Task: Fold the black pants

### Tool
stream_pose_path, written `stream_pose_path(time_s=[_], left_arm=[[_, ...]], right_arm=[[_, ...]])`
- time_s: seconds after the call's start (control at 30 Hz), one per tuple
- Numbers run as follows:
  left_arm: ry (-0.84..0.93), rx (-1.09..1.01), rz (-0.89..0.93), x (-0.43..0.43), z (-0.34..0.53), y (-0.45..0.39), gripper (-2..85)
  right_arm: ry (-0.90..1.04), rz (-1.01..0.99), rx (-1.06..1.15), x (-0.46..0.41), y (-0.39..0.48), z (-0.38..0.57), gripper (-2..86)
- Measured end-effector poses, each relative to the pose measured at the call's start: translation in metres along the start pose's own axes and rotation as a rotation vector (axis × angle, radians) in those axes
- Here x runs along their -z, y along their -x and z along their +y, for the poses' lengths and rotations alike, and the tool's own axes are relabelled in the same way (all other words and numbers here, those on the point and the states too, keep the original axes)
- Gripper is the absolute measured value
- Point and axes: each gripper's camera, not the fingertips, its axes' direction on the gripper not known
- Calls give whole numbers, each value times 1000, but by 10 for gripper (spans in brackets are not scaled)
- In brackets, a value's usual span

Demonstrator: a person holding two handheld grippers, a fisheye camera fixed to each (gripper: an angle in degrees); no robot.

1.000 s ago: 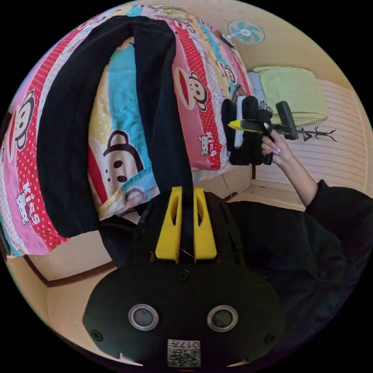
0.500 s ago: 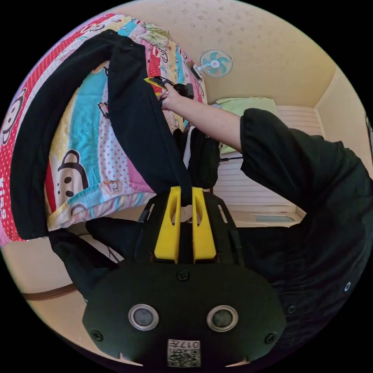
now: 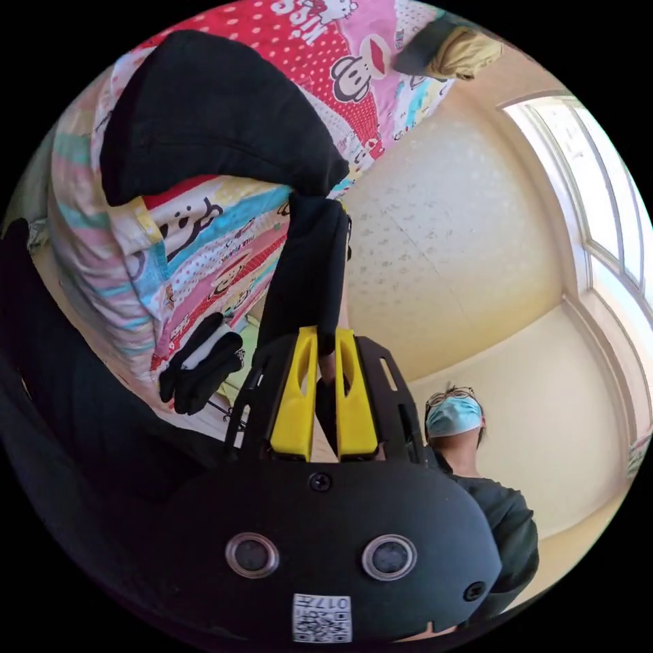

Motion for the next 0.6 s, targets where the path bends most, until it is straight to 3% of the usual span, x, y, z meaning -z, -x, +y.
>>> stream_pose_path(time_s=[0.13,0.27,0.47,0.53,0.6], left_arm=[[-64,-13,-30,48,-39,-24,49],[-103,-19,-153,101,-67,-54,50],[190,18,-833,116,-123,-112,61],[260,-151,-1010,99,-141,-154,76],[350,-295,-1074,73,-158,-180,95]], right_arm=[[150,108,130,-121,5,21,77],[195,-25,335,-122,-12,63,102],[227,68,351,-81,-60,192,123],[194,116,290,-72,-81,228,125],[152,108,198,-67,-101,260,135]])
